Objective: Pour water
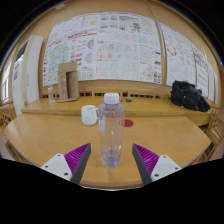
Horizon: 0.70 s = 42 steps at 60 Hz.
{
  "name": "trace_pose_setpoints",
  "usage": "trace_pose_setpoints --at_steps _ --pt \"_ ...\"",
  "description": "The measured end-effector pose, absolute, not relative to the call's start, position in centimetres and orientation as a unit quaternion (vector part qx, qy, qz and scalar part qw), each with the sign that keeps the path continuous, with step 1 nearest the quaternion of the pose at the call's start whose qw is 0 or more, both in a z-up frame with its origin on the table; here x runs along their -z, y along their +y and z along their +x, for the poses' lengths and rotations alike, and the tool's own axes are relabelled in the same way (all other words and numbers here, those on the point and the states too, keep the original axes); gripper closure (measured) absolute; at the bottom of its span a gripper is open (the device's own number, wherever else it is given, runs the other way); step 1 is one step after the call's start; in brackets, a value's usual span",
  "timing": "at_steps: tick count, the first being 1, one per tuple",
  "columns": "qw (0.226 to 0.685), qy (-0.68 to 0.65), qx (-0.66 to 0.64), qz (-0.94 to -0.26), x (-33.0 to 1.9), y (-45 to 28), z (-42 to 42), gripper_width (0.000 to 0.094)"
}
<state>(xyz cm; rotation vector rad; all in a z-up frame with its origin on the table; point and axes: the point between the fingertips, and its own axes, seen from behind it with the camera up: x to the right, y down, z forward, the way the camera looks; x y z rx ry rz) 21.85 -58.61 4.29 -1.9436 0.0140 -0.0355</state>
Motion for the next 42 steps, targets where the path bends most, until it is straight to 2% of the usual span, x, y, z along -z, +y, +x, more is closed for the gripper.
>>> trace_pose_setpoints --at_steps 5,10,14,17,25,28,29,30,32,42 --pt "0.575 0.022 0.022 -0.817 -4.5 -54.9 21.4 0.0095" --pt "0.581 0.035 0.035 -0.813 -3.8 -52.0 22.2 0.0146" --pt "0.583 0.031 0.035 -0.811 -3.1 -50.6 21.9 0.0235" --pt "0.586 0.020 0.042 -0.809 -2.8 -49.8 22.0 0.0407" --pt "0.598 0.024 0.047 -0.800 -3.1 -49.3 21.9 0.0474" --pt "0.598 0.020 0.051 -0.800 -3.0 -49.1 21.9 0.0582" --pt "0.597 0.016 0.053 -0.800 -3.0 -49.1 21.9 0.0572" --pt "0.596 0.014 0.056 -0.801 -3.0 -49.0 21.9 0.0637" --pt "0.594 0.015 0.063 -0.802 -3.1 -49.0 22.3 0.0664" --pt "0.589 0.027 0.095 -0.802 -4.8 -48.9 24.2 0.0664"
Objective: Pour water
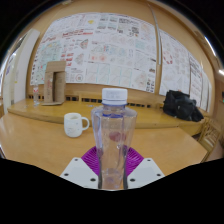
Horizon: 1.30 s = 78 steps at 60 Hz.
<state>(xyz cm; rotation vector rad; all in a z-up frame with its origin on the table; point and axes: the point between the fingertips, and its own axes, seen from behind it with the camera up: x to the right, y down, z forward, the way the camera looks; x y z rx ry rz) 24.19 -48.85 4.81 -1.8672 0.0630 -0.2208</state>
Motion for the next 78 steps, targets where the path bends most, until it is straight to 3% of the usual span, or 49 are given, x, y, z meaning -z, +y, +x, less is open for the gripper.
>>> trace_pose_setpoints --at_steps 12,21,29,37,44,56,62,70,78 --pt "0.590 -0.018 0.207 -0.780 -11.3 -45.9 29.7 0.0663" --pt "0.578 -0.074 0.346 -0.735 -19.2 -41.0 34.7 0.0662" --pt "0.559 -0.170 0.467 -0.664 -26.6 -35.2 35.1 0.0662" --pt "0.523 -0.298 0.559 -0.570 -30.0 -29.1 31.3 0.0658" --pt "0.474 -0.428 0.612 -0.466 -29.4 -24.9 25.9 0.0658" --pt "0.373 -0.602 0.627 -0.324 -20.7 -20.1 19.0 0.0656" --pt "0.329 -0.645 0.623 -0.296 -17.2 -19.0 17.7 0.0659" --pt "0.321 -0.660 0.616 -0.286 -15.0 -18.4 17.6 0.0657" --pt "0.351 -0.647 0.600 -0.312 -16.2 -18.8 17.6 0.0658"
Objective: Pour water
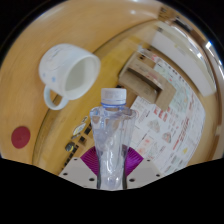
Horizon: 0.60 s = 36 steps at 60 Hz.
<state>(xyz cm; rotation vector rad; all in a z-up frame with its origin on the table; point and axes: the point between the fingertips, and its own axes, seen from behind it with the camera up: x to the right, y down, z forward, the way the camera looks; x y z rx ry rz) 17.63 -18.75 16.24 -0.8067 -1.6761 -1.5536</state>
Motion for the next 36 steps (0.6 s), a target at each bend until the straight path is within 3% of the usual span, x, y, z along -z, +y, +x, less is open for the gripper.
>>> trace_pose_setpoints --at_steps 5,14,21,30,36 --pt "0.414 -0.617 0.557 -0.372 -19.0 -19.3 17.7 0.0657" --pt "0.578 -0.483 0.433 -0.495 -29.1 -21.2 17.9 0.0658" --pt "0.674 -0.346 0.292 -0.584 -35.0 -22.7 19.8 0.0658" --pt "0.719 -0.192 0.109 -0.659 -36.6 -23.7 23.7 0.0657" --pt "0.700 -0.125 0.045 -0.702 -32.1 -23.6 26.2 0.0657"
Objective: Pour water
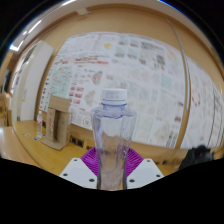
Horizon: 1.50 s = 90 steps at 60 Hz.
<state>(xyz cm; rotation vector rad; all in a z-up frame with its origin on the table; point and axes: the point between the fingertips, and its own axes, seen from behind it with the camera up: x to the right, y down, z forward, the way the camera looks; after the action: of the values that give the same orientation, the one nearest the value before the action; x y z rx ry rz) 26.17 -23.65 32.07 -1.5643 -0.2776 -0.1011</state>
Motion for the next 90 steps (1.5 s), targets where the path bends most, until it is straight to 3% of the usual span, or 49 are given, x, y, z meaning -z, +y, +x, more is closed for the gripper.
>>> trace_pose_setpoints --at_steps 18,34,40,47,52,58,60,64,90 --pt "0.611 -0.048 -0.017 -0.790 -13.2 -21.9 30.3 0.0659" --pt "0.560 -0.037 -0.036 -0.827 -3.6 -22.3 30.8 0.0642" --pt "0.578 -0.042 -0.033 -0.814 -3.5 -22.5 30.9 0.0616" --pt "0.583 -0.046 -0.031 -0.810 -3.8 -22.7 30.6 0.0476" --pt "0.563 -0.044 -0.023 -0.825 -3.4 -22.8 30.6 0.0424" --pt "0.543 -0.037 -0.027 -0.838 -4.0 -24.0 30.4 0.0063" --pt "0.540 -0.034 -0.023 -0.841 -4.5 -24.6 30.3 0.0127" --pt "0.537 -0.032 -0.008 -0.843 -5.7 -26.1 30.4 0.0066" --pt "0.506 0.020 0.037 -0.862 -14.3 -49.8 25.2 0.0085"
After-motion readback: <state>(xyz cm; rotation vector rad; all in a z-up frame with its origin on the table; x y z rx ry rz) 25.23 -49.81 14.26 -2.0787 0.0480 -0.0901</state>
